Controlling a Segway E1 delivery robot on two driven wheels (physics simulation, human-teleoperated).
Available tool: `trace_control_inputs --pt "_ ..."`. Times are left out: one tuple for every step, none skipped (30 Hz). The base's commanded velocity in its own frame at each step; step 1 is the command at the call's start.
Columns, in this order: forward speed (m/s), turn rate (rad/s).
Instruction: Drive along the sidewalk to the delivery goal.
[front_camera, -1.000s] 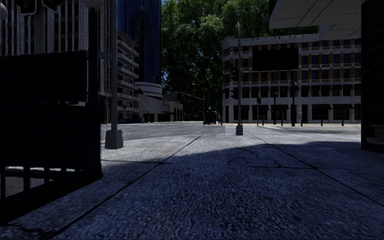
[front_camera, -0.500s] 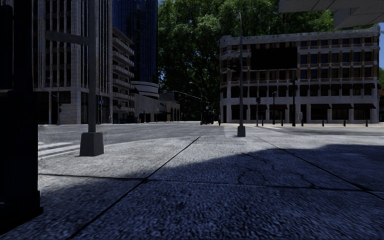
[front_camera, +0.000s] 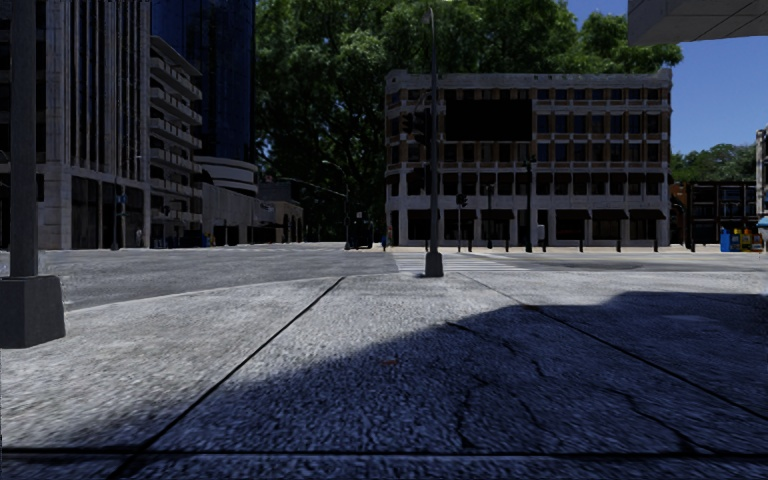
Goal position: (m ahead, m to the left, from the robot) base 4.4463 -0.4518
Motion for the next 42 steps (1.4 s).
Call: trace_control_inputs --pt "2.0 -0.41" --pt "2.0 -0.41" --pt "2.0 0.0" --pt "2.0 0.0" --pt "2.0 0.0" --pt "2.0 0.0" --pt "2.0 0.0" --pt "2.0 0.0" --pt "2.0 0.0" --pt "2.0 0.0" --pt "2.0 0.0" --pt "2.0 0.0" --pt "2.0 0.0" --pt "2.0 0.0" --pt "2.0 0.0" --pt "2.0 0.0" --pt "2.0 0.0" --pt "2.0 0.0" --pt "2.0 0.0" --pt "2.0 0.0" --pt "2.0 0.0" --pt "2.0 0.0" --pt "2.0 0.0" --pt "2.0 0.0" --pt "2.0 0.0" --pt "2.0 0.0" --pt "2.0 0.0" --pt "2.0 0.0" --pt "2.0 0.0" --pt "2.0 0.0" --pt "2.0 0.0" --pt "2.0 0.0" --pt "2.0 0.0" --pt "1.97 0.0" --pt "1.97 0.0" --pt "1.81 -0.19" --pt "1.63 -0.28" --pt "1.58 -0.31" --pt "1.58 -0.31" --pt "1.57 -0.32" --pt "1.56 -0.32" --pt "1.56 -0.33"
